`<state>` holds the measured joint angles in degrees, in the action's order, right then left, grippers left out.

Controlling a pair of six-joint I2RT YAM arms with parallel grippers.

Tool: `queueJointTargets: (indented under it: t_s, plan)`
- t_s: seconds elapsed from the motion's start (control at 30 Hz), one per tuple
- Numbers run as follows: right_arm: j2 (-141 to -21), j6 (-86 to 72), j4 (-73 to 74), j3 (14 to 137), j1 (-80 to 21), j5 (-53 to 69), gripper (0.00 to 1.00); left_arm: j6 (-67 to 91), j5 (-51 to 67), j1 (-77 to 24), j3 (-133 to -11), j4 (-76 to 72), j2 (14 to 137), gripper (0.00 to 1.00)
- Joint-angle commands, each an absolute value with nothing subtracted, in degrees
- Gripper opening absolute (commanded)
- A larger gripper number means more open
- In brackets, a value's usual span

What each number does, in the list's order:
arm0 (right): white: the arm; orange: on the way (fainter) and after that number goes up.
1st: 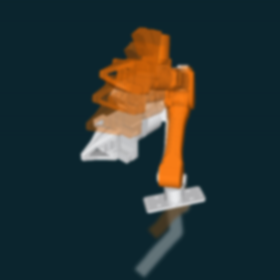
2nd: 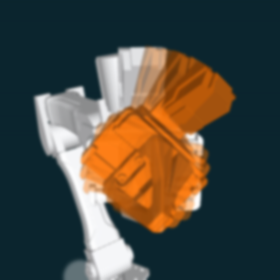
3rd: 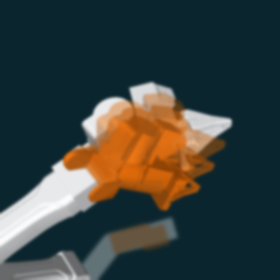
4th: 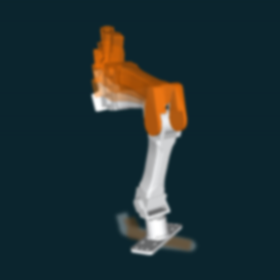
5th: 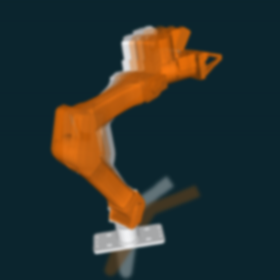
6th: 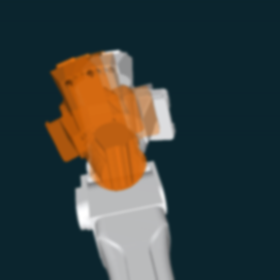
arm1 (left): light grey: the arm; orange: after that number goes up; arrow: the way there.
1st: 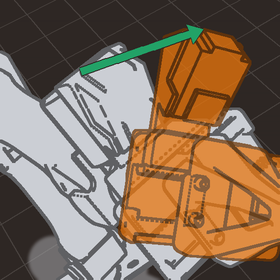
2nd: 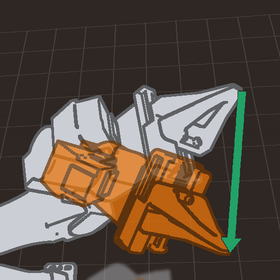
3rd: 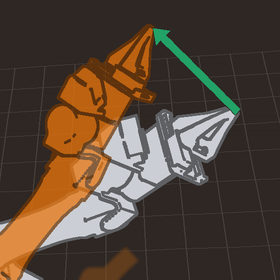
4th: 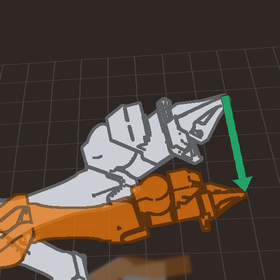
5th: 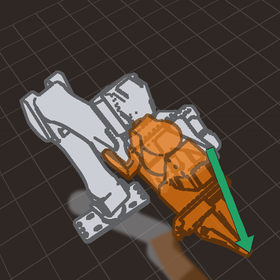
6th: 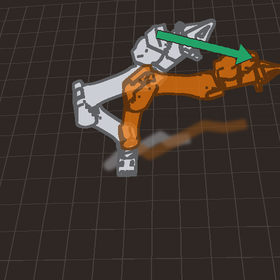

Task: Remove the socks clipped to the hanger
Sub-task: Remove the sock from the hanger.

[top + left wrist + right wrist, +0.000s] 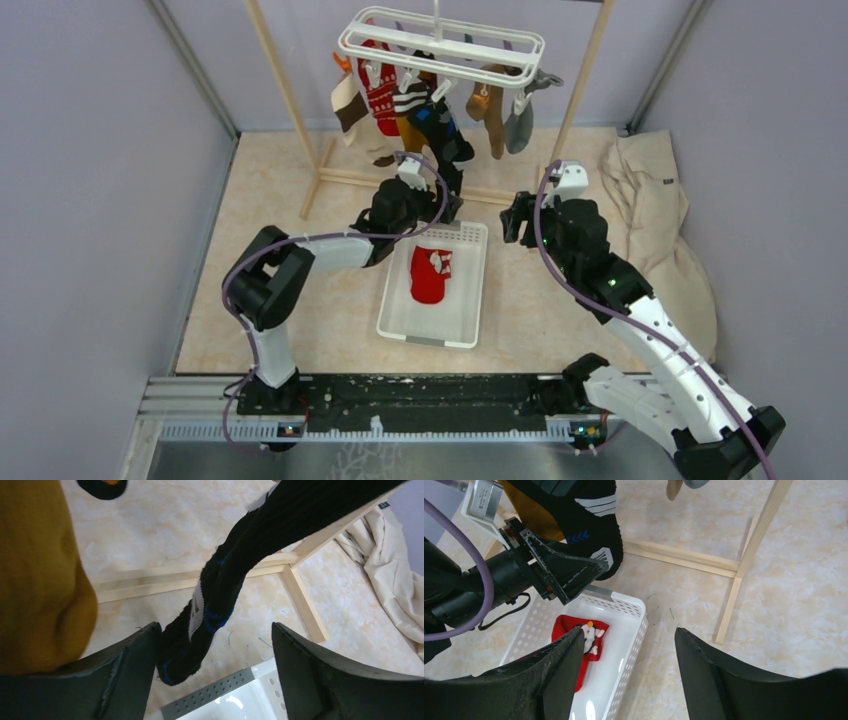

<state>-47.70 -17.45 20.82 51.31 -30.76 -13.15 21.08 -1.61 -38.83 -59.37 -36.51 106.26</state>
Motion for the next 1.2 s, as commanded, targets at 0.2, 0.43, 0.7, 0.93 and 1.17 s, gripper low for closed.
queueJointTargets:
  t_s: [0.2,0.43,0.7,0.93,1.17]
  plan:
    - [-46.7,-16.3,20.2,51.7,-31.4,-14.3,0.67,25.2,3.9,-38.1,-64.1,-38.3,111.0,0.44]
    - [-46.8,-16.3,20.0,51.8,-31.4,-14.0,0.67,24.5,4.4,-37.8,-64.9,-34.3,108.4,0.00]
    - [-47.2,-16.7,20.4,55.0,-31.4,-12.6,0.67,24.7,4.8,-38.0,-63.0,-25.9,100.7,0.00]
    - [-48.9,-17.3,20.9,61.1,-31.4,-8.2,0.66,24.9,3.9,-39.1,-63.0,-17.7,96.6,0.00]
    - [-51.6,-21.4,11.6,64.9,-31.4,7.9,0.64,25.1,6.5,-39.4,-65.2,-10.4,94.8,0.00]
